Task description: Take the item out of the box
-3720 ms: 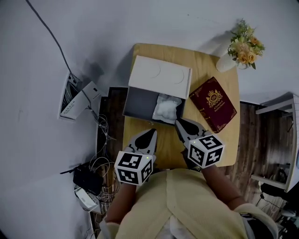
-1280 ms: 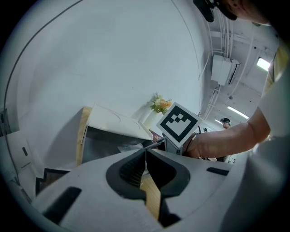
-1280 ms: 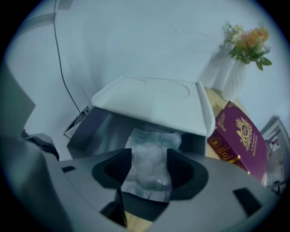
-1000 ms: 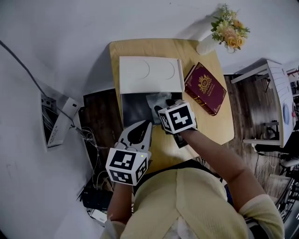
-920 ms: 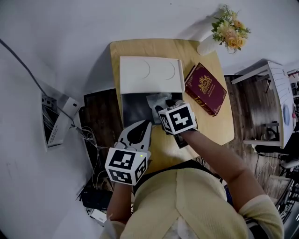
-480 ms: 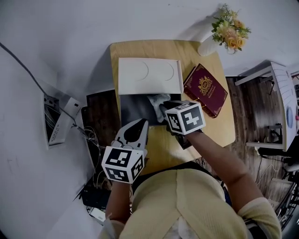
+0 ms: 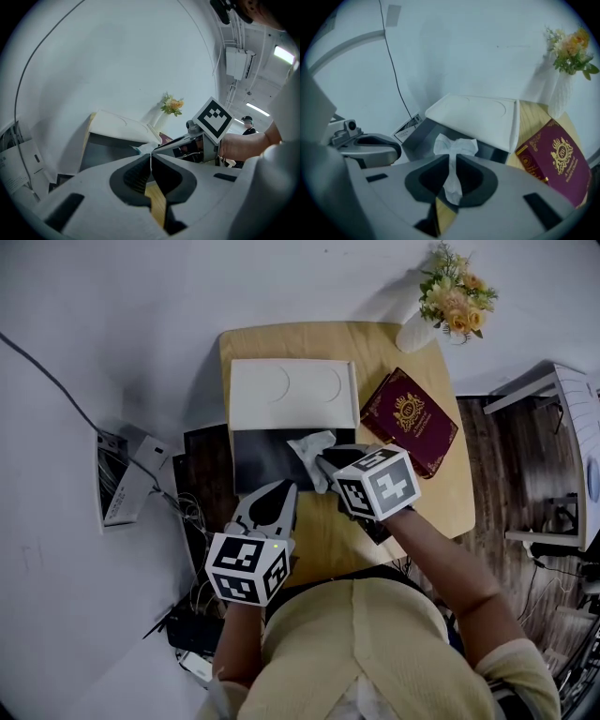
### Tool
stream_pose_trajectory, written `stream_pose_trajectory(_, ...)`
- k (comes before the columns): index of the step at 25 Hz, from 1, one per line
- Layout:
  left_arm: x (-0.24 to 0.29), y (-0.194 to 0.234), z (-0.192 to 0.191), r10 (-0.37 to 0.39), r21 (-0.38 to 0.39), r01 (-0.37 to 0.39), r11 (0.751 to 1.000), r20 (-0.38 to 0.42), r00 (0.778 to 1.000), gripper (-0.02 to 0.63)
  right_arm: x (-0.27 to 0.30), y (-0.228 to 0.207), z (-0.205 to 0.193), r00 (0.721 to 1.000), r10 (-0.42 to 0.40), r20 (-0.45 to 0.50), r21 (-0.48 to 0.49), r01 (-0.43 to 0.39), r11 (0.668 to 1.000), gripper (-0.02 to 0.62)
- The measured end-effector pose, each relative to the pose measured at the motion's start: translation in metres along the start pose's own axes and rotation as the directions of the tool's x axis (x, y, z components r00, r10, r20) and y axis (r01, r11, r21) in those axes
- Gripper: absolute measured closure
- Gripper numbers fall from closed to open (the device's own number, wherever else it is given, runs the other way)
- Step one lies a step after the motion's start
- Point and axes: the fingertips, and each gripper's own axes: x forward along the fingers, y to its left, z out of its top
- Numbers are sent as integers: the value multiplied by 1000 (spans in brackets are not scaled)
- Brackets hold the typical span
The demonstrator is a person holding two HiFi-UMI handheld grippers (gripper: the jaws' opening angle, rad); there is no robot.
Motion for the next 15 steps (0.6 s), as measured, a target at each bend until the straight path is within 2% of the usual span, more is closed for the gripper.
stream_pose_trajectory(7, 1, -11, 3, 64, 17, -64, 998, -5, 998, 583, -28, 3, 5, 993, 59, 97, -12, -59, 998, 532)
stream_pose_trajectory(10, 4, -21, 5, 66, 19, -66, 998, -1, 998, 583, -41, 2, 4, 988, 82, 134, -13, -81, 997, 532)
stream_pose_trajectory(15, 12, -40, 7, 69, 35, -69, 997, -3, 998, 583, -61, -6, 0, 978, 73, 196, -14, -72, 997, 532)
